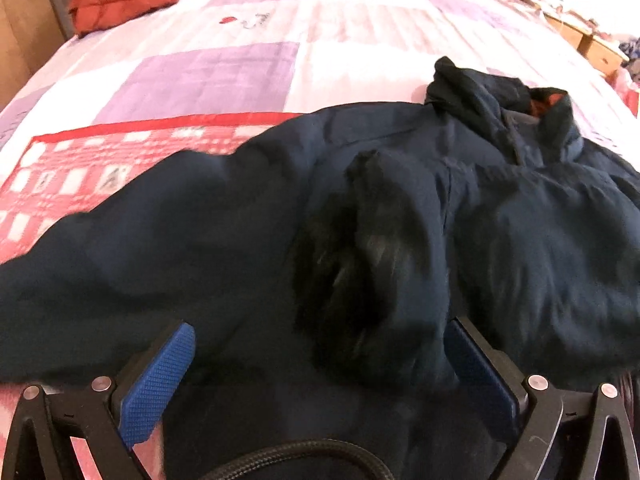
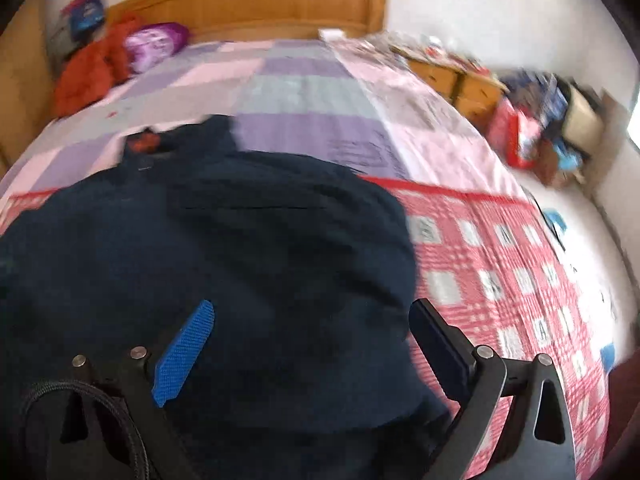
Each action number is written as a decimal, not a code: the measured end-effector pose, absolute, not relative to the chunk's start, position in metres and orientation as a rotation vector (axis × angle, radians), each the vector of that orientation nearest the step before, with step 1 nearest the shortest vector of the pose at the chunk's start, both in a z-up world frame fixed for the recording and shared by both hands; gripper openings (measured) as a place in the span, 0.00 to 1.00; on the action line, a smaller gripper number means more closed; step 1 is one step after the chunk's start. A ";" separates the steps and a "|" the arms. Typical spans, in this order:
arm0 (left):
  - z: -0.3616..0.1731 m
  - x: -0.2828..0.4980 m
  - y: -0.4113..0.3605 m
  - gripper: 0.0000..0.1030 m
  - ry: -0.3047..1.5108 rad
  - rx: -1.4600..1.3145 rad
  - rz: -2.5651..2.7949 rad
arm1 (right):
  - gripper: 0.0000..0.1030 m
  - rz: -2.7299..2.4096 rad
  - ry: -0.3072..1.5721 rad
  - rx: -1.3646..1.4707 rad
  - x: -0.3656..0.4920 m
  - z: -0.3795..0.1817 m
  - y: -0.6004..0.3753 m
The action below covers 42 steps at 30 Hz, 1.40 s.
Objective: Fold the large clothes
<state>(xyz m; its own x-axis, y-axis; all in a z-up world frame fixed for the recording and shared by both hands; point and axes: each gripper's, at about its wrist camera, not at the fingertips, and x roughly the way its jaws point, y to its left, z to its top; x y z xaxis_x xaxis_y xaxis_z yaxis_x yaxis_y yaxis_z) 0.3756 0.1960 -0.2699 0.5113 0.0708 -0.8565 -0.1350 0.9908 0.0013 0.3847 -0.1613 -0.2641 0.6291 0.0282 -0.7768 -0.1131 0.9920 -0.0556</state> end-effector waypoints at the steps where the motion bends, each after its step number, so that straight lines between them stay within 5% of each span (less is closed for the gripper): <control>1: -0.267 0.362 0.204 1.00 1.027 -0.082 0.140 | 0.98 0.113 0.873 -0.123 0.375 -0.258 -0.142; 22: -0.226 0.133 0.480 1.00 0.966 -0.315 0.598 | 0.98 0.608 0.805 -0.370 0.260 -0.260 0.264; 34: -0.224 0.018 0.579 1.00 0.941 -0.398 0.708 | 0.98 0.883 0.554 -0.712 0.169 -0.285 0.524; 42: -0.245 -0.013 0.600 1.00 0.949 -0.461 0.711 | 0.98 0.809 0.349 -1.054 0.132 -0.340 0.603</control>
<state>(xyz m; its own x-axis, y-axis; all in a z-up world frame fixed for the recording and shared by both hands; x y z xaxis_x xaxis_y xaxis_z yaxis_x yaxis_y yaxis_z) -0.0133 0.6003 -0.2447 0.3869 0.3431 -0.8559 -0.7250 0.6867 -0.0525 0.1317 0.6032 -0.3397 0.6694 0.4202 -0.6126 -0.7341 0.2475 -0.6323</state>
